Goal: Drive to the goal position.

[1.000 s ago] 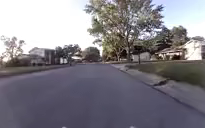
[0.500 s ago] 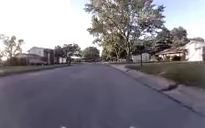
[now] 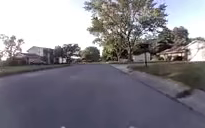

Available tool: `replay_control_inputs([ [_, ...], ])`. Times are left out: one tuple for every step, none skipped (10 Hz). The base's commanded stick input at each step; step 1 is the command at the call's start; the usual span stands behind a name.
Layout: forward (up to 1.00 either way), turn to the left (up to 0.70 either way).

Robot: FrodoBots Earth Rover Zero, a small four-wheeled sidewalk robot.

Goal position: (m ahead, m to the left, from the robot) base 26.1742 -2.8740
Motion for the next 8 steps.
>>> replay_control_inputs([
  [1.00, 0.00],
  [1.00, 0.00],
  [1.00, 0.00],
  [1.00, 0.00],
  [1.00, 0.00],
  [1.00, 0.00],
  [1.00, 0.00],
  [1.00, 0.00],
])
